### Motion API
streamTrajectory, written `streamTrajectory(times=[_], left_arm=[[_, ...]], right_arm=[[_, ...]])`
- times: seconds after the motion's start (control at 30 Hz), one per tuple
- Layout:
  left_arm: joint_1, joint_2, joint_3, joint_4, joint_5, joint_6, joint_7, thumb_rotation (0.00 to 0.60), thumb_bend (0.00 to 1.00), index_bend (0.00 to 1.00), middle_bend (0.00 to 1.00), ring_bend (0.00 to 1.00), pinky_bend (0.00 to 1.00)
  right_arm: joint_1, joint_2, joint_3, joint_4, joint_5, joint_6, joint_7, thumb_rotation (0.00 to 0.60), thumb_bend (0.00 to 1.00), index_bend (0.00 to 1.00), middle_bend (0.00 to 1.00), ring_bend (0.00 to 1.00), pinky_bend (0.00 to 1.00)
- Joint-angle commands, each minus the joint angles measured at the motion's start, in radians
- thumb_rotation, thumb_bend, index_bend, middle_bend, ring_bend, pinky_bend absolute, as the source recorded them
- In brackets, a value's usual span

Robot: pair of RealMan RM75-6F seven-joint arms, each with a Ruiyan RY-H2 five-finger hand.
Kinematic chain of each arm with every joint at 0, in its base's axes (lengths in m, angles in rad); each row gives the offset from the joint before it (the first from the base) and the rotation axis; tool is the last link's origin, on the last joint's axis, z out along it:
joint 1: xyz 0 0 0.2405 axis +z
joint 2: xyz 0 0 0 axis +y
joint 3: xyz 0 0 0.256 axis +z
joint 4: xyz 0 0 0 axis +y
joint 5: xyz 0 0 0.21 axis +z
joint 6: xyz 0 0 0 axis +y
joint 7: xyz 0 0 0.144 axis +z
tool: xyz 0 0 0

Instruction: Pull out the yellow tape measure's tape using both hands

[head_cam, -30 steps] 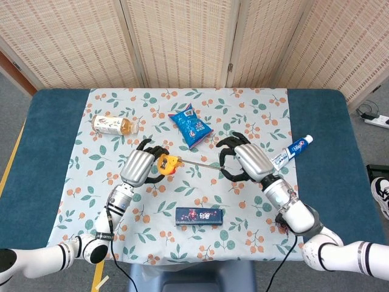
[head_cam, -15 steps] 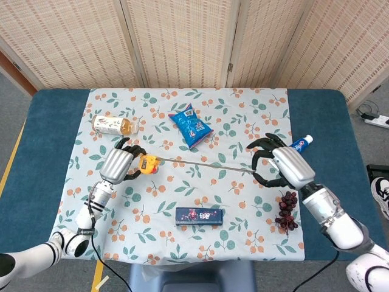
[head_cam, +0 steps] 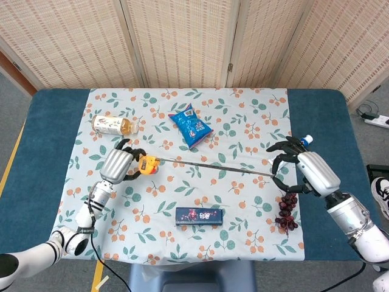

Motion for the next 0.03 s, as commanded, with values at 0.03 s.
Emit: streamTrajectory(times=[0.03], left_arm=[[0.0, -0.001, -0.001, 0.001, 0.001, -0.001, 0.0, 0.6, 0.54, 0.57, 0.54, 0.46, 0.17]], right_arm=[[-0.001, -0.002, -0.001, 0.003, -0.003, 0.002, 0.006, 0.6, 0.41, 0.74, 0.27, 0.15, 0.0]])
